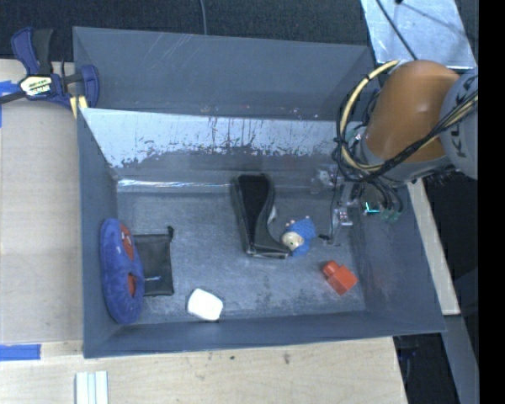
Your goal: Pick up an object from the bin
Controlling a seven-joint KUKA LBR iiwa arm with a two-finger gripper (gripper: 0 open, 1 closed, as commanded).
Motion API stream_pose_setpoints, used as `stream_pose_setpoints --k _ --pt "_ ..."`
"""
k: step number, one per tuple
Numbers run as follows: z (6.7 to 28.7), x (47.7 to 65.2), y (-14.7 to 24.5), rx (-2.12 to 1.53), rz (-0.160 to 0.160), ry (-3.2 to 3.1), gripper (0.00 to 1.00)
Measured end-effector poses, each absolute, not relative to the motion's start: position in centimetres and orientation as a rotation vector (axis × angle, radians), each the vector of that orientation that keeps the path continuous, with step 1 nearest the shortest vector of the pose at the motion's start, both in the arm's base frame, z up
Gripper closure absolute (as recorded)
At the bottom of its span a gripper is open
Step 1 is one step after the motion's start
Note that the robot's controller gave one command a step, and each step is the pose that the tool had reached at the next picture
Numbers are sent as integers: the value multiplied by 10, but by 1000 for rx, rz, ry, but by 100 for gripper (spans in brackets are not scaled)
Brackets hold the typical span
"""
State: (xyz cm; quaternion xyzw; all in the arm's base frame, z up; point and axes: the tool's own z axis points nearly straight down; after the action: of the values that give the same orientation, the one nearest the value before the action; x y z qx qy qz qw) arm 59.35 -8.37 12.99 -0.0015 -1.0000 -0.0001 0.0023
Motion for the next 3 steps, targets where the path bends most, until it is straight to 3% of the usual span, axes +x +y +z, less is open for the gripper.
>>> stream_pose_setpoints --k 1,2,3 --pt "78 588 -39 19 0 -3137 0" --pt "86 573 -69 -68 2 -3142 0" --pt "71 552 -131 -104 5 -3139 0"
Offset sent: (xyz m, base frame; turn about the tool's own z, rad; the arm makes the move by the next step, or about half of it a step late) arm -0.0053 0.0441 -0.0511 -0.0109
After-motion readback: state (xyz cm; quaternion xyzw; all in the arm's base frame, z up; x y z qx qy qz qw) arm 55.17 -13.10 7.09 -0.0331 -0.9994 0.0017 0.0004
